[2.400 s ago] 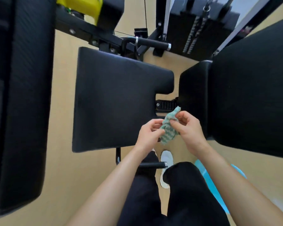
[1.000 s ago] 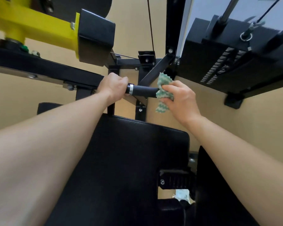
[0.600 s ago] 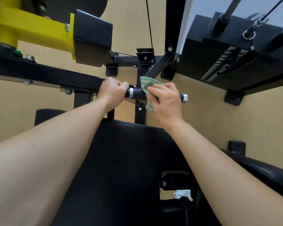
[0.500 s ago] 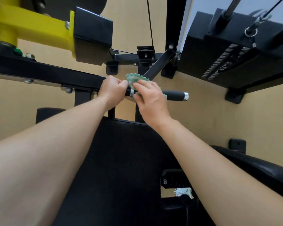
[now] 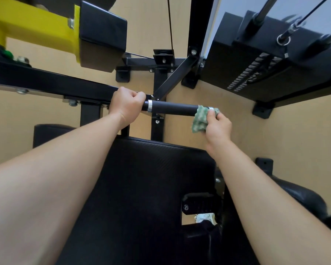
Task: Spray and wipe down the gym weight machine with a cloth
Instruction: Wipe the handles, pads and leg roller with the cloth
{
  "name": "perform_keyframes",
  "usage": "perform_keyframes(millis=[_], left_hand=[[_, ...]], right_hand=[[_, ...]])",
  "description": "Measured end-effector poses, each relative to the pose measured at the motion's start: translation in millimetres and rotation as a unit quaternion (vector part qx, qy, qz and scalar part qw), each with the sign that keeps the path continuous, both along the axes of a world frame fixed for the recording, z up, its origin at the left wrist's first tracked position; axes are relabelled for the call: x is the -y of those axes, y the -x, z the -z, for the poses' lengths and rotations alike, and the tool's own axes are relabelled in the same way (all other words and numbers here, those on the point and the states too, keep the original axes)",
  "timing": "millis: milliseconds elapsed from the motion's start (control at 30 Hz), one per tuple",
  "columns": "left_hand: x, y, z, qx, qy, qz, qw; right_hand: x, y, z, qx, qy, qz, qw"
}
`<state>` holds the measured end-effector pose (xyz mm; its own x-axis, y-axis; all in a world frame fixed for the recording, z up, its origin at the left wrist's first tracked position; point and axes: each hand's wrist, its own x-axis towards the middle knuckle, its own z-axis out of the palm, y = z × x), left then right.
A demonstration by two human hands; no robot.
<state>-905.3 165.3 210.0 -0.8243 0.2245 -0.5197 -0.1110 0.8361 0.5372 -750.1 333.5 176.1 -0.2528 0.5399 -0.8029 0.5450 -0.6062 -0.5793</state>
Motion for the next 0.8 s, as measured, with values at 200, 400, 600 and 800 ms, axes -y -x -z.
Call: perform_keyframes(millis=[200, 400, 600, 800], left_hand=[[1.1, 0.9, 2.9, -0.009, -0.016, -0.007, 1.000], [2.1, 2.3, 6.5, -0.018, -0.017, -0.026, 0.999], [3.4, 0.8, 5.2, -0.008, -0.031, -0.021, 0.999], [3.5, 0.6, 7.0, -0.012, -0.040, -0.033, 0.999]], right_hand=[[52.1, 22.9, -23.2, -0.185, 0.311, 0.348, 0.865], [99.5, 46.0, -37.3, -0.160, 0.311, 0.189, 0.918], [62.5, 22.0, -23.7, -0.141, 0.281, 0.308, 0.898], [65.4, 33.0, -22.5, -0.173, 0.297, 0.311, 0.886]])
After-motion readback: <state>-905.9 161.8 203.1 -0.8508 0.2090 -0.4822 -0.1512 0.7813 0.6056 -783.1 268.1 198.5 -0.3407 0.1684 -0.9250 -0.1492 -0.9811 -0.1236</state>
